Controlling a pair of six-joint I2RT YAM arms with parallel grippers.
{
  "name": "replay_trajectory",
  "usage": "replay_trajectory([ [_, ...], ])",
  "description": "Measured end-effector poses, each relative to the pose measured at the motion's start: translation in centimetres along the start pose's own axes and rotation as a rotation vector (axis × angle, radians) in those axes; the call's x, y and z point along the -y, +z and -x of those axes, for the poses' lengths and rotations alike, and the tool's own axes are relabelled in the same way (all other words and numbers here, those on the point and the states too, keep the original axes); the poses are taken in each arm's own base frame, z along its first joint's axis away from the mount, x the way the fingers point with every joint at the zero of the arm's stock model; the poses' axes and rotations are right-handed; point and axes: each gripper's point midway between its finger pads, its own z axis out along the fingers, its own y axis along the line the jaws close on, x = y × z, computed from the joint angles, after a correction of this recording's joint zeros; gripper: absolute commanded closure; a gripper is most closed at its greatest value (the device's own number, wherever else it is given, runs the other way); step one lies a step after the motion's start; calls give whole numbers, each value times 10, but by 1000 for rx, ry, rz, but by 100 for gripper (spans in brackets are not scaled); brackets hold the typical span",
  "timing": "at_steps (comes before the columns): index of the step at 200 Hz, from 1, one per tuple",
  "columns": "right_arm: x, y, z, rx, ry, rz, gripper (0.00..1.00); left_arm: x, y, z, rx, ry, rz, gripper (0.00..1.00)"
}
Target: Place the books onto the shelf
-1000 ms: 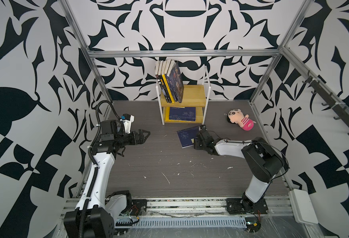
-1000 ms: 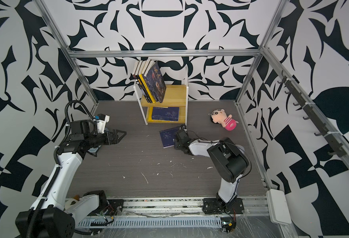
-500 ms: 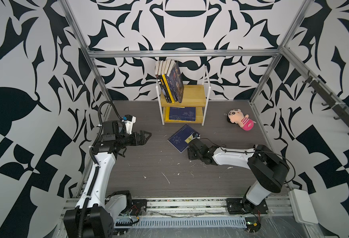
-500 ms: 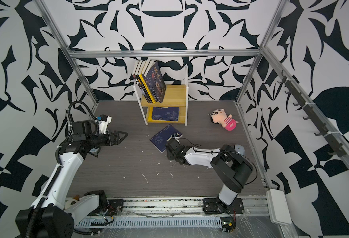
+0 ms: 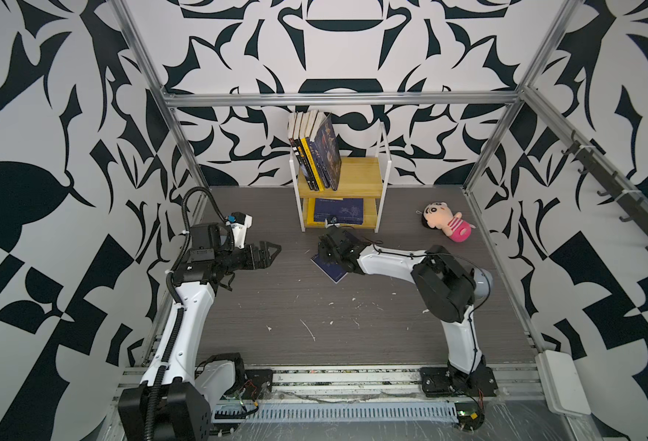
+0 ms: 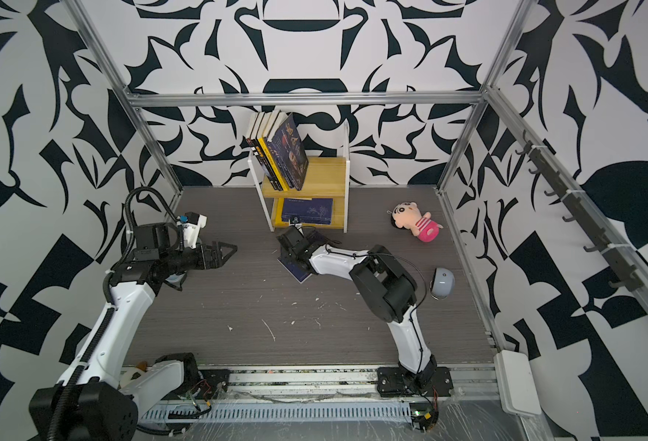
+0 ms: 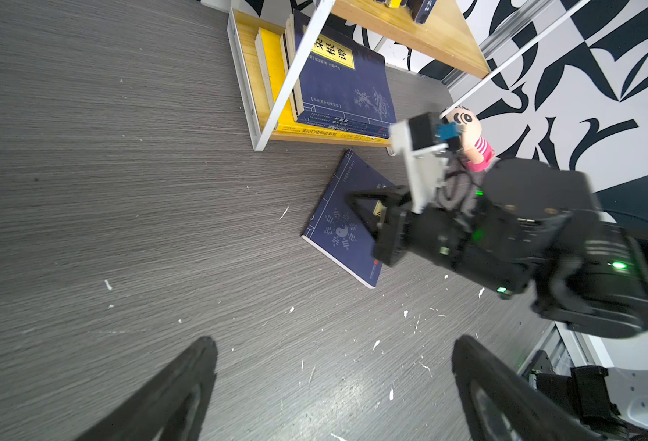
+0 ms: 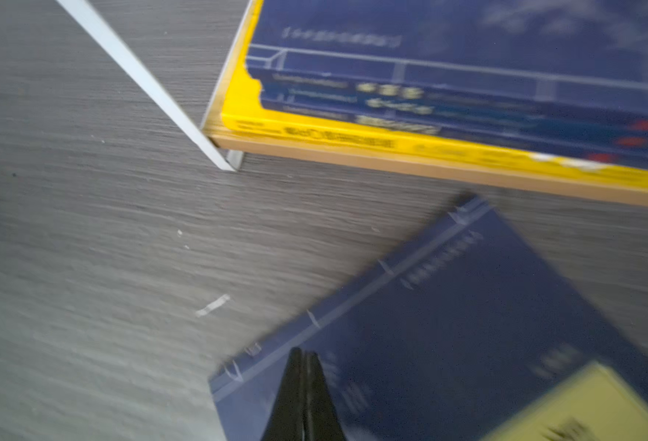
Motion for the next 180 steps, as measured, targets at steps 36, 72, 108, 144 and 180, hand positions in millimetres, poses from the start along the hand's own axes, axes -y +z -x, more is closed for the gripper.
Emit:
replay_trajectory([
  [36, -12, 33, -7, -12, -7, -7, 100, 0, -1, 0, 2, 1, 1, 0],
  [72, -8, 42, -17, -26, 16, -35, 100, 0, -2, 1, 6, 3, 2, 0],
  [108, 7, 18, -40, -46, 59, -50, 100, 0, -2, 1, 7, 3, 1, 0],
  [144, 55, -44, -90, -98, 104, -109, 100, 1, -2, 2, 8, 5, -2, 0],
  [180, 108, -102, -122, -160, 98, -207, 100, 1, 1, 0, -1, -2, -15, 1],
])
